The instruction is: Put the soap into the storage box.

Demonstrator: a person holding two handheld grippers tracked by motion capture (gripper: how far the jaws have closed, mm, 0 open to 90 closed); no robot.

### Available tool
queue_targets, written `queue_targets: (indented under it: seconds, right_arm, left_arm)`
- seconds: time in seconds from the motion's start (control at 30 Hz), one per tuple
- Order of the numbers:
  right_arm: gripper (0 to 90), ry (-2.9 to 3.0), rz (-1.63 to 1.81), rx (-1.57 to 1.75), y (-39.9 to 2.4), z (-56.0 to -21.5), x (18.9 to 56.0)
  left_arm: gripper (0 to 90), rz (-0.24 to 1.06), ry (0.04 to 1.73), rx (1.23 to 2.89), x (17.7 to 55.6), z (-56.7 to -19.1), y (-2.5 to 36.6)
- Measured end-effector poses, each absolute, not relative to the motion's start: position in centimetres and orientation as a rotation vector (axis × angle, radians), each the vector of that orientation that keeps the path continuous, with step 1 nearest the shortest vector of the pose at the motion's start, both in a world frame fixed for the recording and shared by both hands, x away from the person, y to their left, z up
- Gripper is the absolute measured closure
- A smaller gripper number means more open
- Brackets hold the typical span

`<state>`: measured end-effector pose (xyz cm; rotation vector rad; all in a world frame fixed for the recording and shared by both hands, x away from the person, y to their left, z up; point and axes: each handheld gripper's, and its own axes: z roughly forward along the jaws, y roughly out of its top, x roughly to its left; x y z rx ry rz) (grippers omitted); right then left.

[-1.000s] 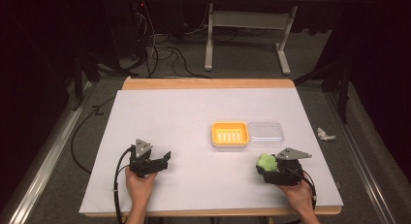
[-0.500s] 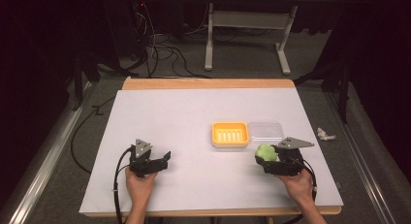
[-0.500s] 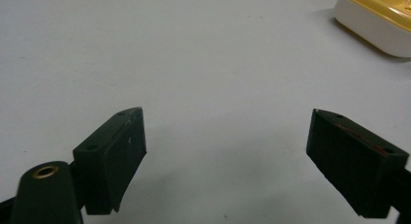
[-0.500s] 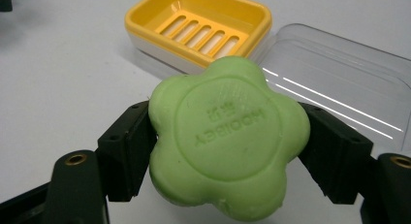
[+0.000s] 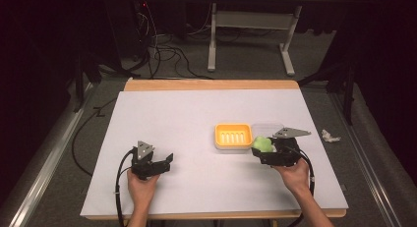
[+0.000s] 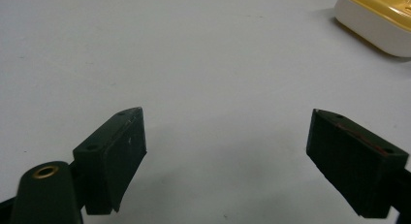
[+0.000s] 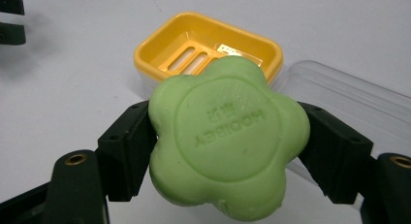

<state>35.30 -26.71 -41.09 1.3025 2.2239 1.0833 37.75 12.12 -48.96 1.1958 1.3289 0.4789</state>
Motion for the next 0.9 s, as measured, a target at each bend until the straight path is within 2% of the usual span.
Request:
queue_targets:
  seconds: [0.9]
  right_arm:
    - [26.8, 2.249, 1.042, 1.325, -23.6, -40.2, 40.2]
  left_arm:
    - [14.6, 0.481, 1.325, 1.191, 37.7, -48.9, 12.1]
